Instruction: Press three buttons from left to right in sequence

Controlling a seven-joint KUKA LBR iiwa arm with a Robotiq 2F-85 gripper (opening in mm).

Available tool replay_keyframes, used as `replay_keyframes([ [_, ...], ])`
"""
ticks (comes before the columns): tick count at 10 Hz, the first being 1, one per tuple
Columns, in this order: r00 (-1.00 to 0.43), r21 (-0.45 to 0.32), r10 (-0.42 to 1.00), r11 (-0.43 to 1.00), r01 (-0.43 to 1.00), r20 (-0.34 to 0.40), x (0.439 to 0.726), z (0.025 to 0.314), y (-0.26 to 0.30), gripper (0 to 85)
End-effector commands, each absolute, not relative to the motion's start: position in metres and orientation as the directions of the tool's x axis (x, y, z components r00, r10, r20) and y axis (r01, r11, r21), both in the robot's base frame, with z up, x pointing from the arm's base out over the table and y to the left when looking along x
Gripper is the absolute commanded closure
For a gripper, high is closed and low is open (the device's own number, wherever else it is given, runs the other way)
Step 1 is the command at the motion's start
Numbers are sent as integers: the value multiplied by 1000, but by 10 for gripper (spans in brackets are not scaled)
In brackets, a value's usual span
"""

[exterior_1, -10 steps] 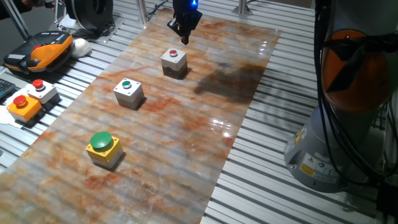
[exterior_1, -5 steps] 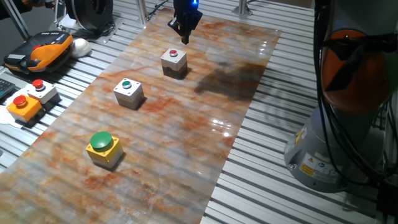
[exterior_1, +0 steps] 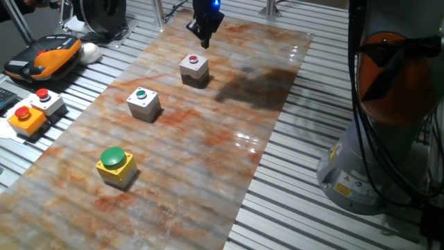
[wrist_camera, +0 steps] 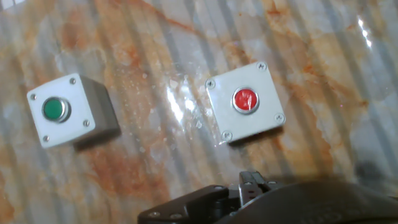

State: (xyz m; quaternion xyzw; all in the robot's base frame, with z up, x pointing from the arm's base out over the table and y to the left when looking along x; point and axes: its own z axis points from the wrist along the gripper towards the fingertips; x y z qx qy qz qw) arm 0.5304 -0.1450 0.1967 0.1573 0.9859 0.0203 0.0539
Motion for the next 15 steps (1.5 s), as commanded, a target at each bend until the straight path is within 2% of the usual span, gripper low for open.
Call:
replay_keyframes([
  [1, -946, 59, 309, 951, 304, -96, 537, 198, -149, 850],
  [5, -950, 66, 304, 952, 299, -75, 566, 196, -157, 850],
  [9, -958, 68, 276, 960, 271, -74, 582, 196, -163, 850],
  [11, -951, 40, 293, 956, 290, -97, 585, 196, -161, 510],
  [15, -945, 11, 305, 952, 306, -114, 591, 189, -159, 510],
])
